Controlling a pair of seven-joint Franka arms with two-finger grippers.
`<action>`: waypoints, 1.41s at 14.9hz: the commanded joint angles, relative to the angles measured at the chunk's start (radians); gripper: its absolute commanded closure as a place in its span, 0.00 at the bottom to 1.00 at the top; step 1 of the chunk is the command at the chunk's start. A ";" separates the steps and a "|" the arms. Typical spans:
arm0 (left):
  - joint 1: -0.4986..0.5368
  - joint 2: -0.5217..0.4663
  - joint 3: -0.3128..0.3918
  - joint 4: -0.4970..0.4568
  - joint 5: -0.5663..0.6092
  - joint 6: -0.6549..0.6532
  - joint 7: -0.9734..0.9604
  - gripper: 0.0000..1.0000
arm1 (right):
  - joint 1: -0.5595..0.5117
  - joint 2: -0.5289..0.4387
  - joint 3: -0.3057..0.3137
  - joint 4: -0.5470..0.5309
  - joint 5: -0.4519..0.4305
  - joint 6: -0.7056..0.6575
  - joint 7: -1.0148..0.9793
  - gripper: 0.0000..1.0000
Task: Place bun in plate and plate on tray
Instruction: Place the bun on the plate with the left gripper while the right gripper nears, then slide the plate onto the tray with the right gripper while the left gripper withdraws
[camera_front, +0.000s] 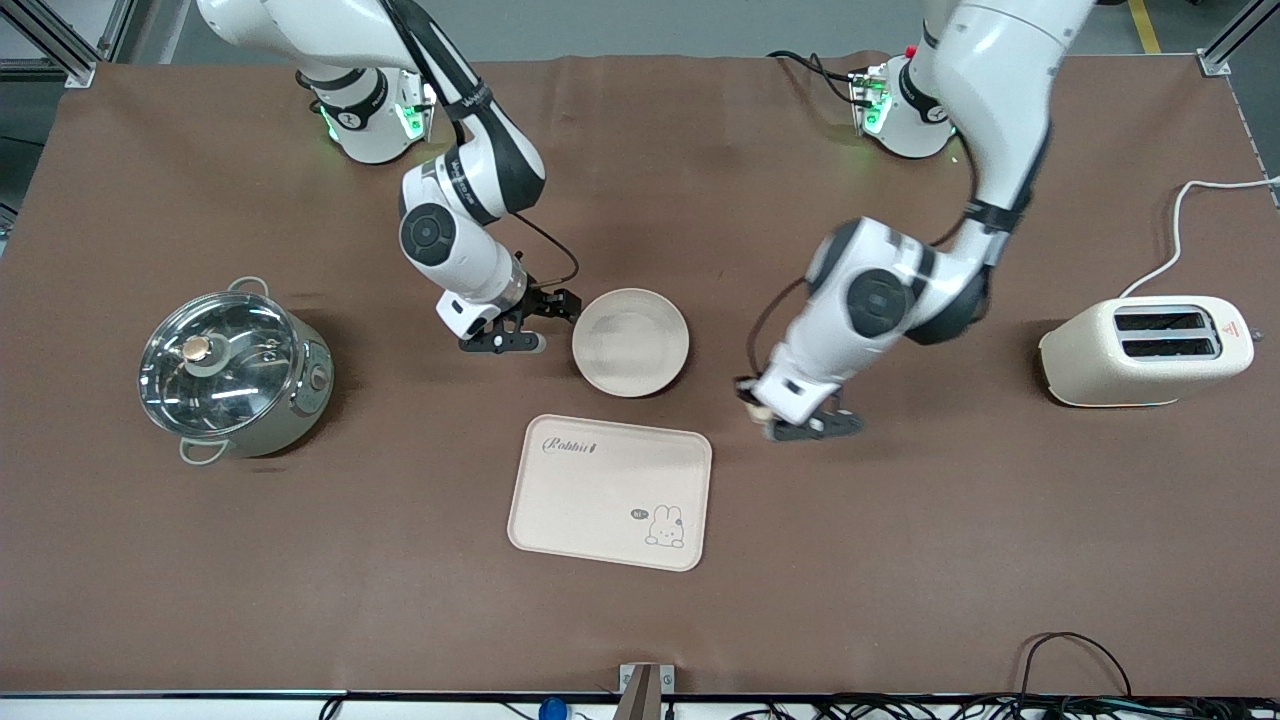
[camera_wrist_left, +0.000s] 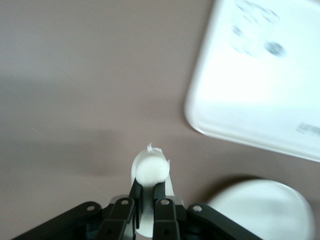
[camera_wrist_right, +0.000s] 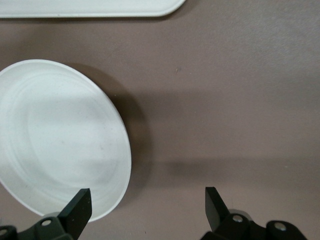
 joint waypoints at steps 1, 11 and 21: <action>-0.093 0.124 0.008 0.100 0.000 -0.009 -0.146 1.00 | 0.023 0.047 -0.010 0.025 0.030 0.041 0.017 0.00; -0.206 0.181 0.008 0.160 -0.002 0.029 -0.394 0.00 | 0.080 0.131 -0.010 0.059 0.048 0.121 0.083 0.08; -0.003 0.070 0.013 0.223 0.182 -0.253 0.037 0.00 | 0.078 0.176 -0.010 0.086 0.054 0.137 0.083 0.88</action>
